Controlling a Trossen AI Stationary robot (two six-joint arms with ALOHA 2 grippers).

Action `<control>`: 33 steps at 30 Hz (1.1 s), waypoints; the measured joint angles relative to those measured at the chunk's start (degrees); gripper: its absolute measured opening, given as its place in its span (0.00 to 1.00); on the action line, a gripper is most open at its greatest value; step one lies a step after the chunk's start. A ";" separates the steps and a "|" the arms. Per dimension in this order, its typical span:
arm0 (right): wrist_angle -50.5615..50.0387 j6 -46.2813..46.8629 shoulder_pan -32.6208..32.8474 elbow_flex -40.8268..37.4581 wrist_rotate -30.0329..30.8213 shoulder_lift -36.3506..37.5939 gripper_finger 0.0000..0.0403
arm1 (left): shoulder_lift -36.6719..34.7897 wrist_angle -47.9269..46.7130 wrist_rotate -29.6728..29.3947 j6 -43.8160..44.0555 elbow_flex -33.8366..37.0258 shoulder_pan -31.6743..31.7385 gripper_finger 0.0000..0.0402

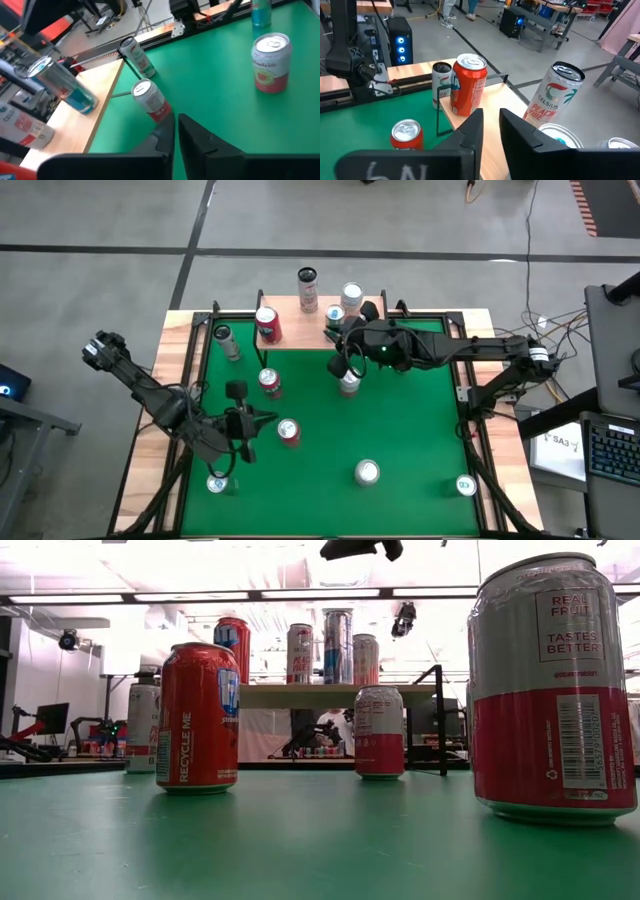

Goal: Place canned beverage on shelf
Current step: Put the top left blue soda can on the shelf

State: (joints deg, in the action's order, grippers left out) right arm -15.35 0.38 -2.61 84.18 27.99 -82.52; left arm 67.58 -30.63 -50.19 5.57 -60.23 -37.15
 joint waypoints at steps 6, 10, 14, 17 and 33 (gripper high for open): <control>-2.32 0.02 -0.02 0.55 -0.01 0.00 0.07 | -2.93 13.60 7.02 -7.28 6.50 1.11 0.01; -3.02 0.19 -0.02 0.57 0.01 0.00 0.07 | -6.45 25.21 10.74 -10.38 13.45 2.46 0.00; -6.19 1.70 -0.33 0.58 -0.06 0.00 0.07 | -10.25 31.39 13.68 -10.18 19.27 3.91 0.00; -11.87 4.22 -0.96 1.68 -0.20 0.00 0.07 | -12.90 35.25 13.68 -8.94 22.75 4.84 0.00; -15.44 0.22 -6.31 3.34 -0.25 0.22 0.07 | -16.47 40.02 2.79 -7.91 26.94 5.29 0.00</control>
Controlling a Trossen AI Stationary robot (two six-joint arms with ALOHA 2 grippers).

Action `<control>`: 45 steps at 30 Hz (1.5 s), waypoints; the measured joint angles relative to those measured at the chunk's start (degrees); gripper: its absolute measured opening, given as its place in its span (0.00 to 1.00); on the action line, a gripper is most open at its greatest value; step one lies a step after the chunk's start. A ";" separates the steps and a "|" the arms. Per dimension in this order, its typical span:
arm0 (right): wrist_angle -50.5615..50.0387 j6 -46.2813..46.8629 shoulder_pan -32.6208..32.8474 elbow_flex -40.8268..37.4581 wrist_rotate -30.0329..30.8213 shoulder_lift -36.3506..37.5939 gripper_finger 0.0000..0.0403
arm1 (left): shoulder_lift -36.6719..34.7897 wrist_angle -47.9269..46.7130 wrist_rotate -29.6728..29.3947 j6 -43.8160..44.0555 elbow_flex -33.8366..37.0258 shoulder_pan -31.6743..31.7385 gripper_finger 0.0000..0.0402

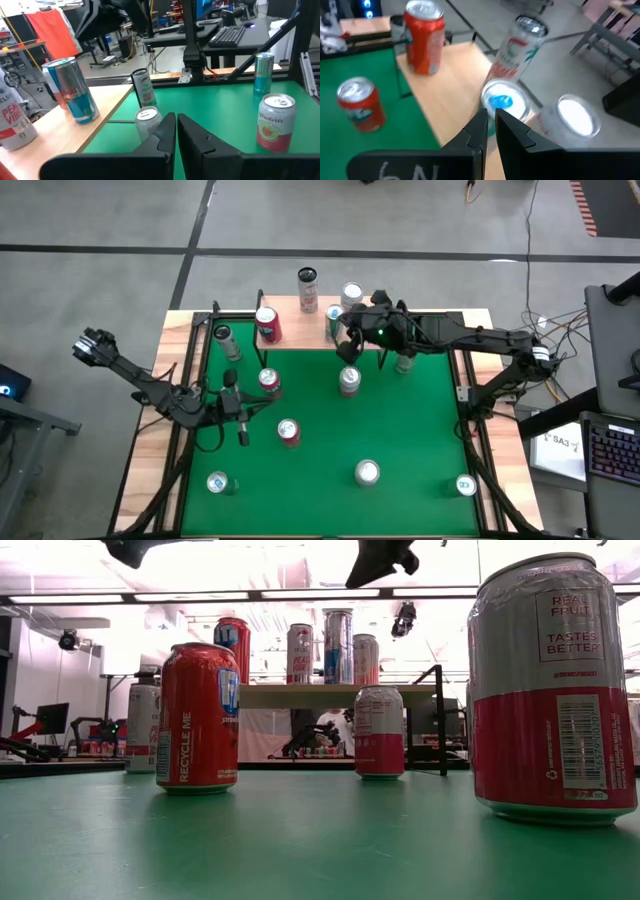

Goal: Place canned beverage on shelf
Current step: Put the top left blue soda can on the shelf

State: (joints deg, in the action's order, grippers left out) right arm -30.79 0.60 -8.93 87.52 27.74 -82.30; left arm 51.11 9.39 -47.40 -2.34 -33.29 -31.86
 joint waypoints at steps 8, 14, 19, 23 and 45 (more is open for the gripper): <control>4.04 -0.53 -3.53 0.40 -11.08 -0.94 0.07 | 0.00 -0.03 -0.07 -1.58 -1.41 0.00 0.00; 3.95 -0.70 -3.87 0.40 -11.25 -2.16 0.07 | 0.00 -0.06 -0.07 -1.63 -1.54 0.00 0.00; 3.68 -0.85 -3.87 0.39 -11.25 -3.19 0.07 | 0.04 -0.07 -0.07 -1.63 -1.54 0.00 0.00; 3.81 -0.86 -3.87 0.39 -11.22 -3.71 0.07 | 0.04 0.02 -0.07 -1.63 -1.54 0.00 0.00; -1.44 -1.27 -3.87 0.36 -11.22 -4.18 0.07 | 0.07 -0.03 -0.09 -1.63 -1.54 0.00 0.00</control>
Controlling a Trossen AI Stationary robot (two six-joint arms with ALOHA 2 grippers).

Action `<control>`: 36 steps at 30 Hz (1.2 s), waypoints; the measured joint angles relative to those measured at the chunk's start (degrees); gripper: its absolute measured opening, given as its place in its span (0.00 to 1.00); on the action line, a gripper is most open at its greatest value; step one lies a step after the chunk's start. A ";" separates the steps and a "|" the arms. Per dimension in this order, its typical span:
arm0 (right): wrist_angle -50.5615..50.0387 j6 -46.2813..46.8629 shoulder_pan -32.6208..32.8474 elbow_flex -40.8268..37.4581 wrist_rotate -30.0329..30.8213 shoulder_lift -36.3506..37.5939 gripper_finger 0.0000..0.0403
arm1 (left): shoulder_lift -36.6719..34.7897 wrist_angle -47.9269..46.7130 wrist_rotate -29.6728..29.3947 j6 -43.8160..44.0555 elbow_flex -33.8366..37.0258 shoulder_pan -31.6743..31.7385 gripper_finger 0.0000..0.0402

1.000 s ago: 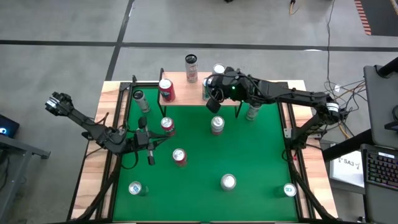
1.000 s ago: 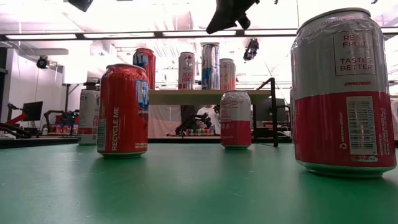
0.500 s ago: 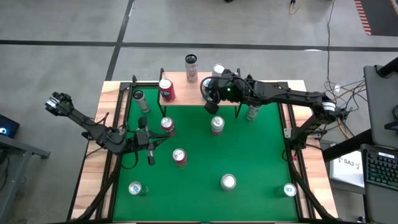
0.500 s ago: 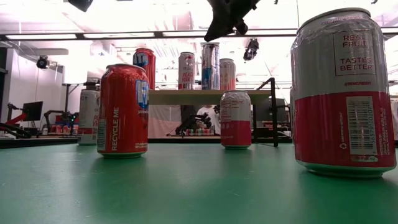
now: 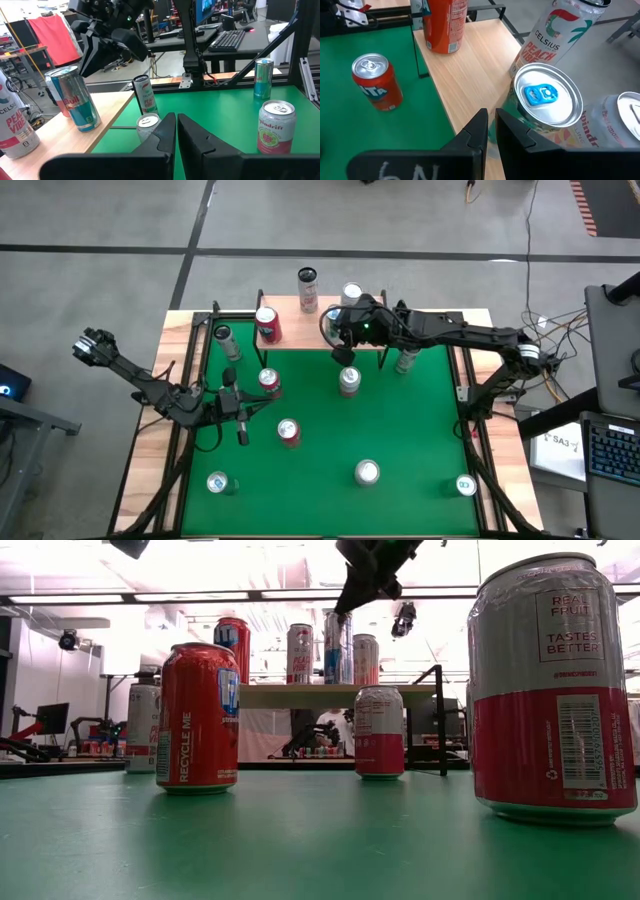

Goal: Place canned beverage on shelf
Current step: Put the top left blue soda can on the shelf

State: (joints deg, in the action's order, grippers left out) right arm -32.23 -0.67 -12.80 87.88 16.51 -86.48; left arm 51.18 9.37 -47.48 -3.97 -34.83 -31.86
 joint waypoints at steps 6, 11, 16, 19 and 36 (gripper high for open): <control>0.16 0.00 0.00 0.00 0.00 1.39 0.07 | 0.00 -0.02 0.00 -0.03 0.00 0.01 0.00; -1.53 -0.75 0.00 0.00 0.00 1.62 0.07 | 0.00 0.16 -0.20 -0.06 0.00 0.09 0.00; -6.84 -0.38 -0.78 0.00 -0.02 2.05 0.07 | 0.00 0.79 -0.20 0.29 0.00 0.09 0.00; -7.94 0.68 -1.95 0.00 -0.02 1.89 0.07 | 0.09 0.96 -0.20 0.39 0.00 0.09 0.00; -0.86 -3.17 -6.10 0.00 -0.01 -3.07 0.07 | 0.15 0.94 -0.20 0.02 -0.02 0.09 0.00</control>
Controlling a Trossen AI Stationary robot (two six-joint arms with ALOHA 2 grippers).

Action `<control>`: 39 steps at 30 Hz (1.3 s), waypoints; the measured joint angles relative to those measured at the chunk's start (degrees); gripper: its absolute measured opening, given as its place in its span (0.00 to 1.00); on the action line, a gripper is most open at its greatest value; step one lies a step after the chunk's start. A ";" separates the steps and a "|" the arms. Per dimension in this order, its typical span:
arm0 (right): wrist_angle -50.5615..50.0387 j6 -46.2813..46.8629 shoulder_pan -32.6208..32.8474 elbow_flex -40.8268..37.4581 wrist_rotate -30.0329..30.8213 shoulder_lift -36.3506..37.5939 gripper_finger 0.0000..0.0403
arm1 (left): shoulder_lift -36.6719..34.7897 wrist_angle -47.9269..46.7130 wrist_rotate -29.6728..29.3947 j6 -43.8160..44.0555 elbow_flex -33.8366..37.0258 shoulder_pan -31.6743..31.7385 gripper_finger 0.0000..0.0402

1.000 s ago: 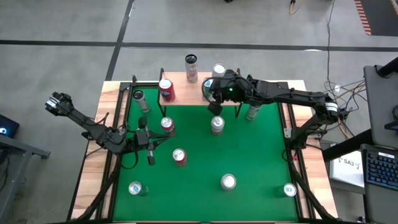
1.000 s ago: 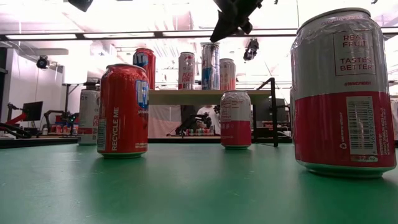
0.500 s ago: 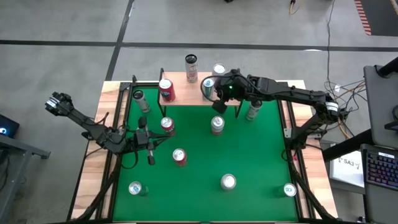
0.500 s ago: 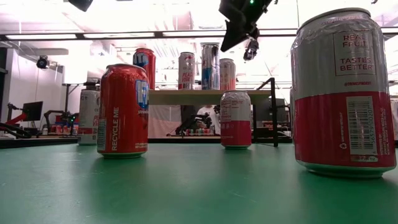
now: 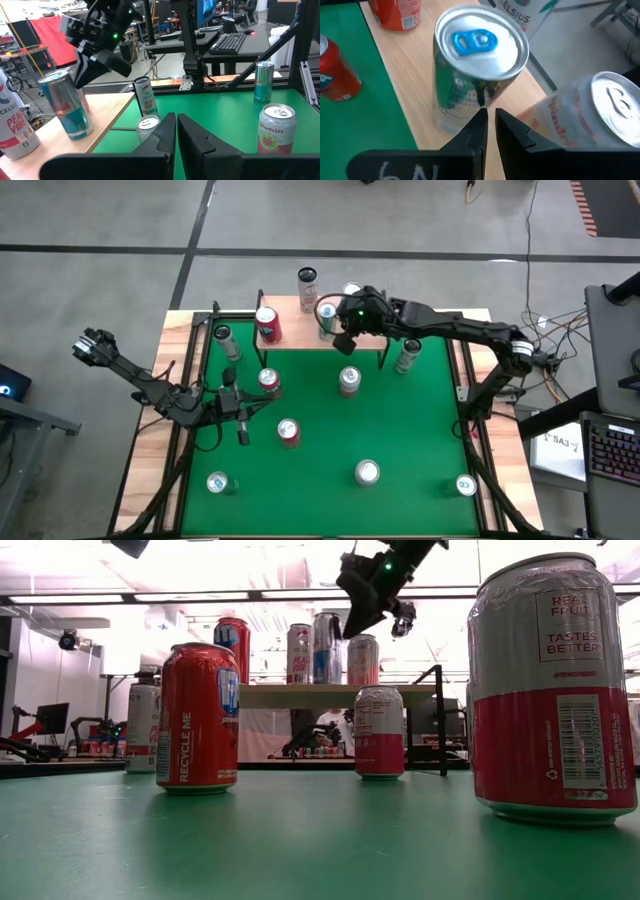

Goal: Place canned beverage on shelf
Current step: Put the top left blue soda can on the shelf

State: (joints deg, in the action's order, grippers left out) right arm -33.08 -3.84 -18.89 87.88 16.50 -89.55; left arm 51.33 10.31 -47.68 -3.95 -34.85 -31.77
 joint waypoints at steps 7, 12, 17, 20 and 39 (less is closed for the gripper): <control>2.23 -2.01 -0.02 0.00 -0.01 -1.39 0.07 | 0.00 -0.15 0.00 -0.04 0.00 0.00 0.00; 3.52 -3.52 -0.02 0.00 0.08 -2.02 0.07 | 0.00 -0.15 0.00 -0.04 0.00 0.00 0.00; 3.32 -4.30 0.13 -0.02 4.80 -1.10 0.07 | 0.00 -0.09 0.00 -0.04 0.00 0.00 0.00; 3.93 -3.10 0.48 0.69 5.02 0.08 0.07 | 0.00 -0.09 0.02 -0.04 0.00 0.00 0.00; 23.02 -3.55 1.16 0.52 1.60 -5.19 0.07 | 0.02 0.28 -1.38 -1.42 0.00 0.02 0.00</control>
State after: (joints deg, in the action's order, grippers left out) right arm -10.07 -7.39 -17.74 88.39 18.10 -94.74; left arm 51.35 10.59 -49.06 -5.37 -34.85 -31.75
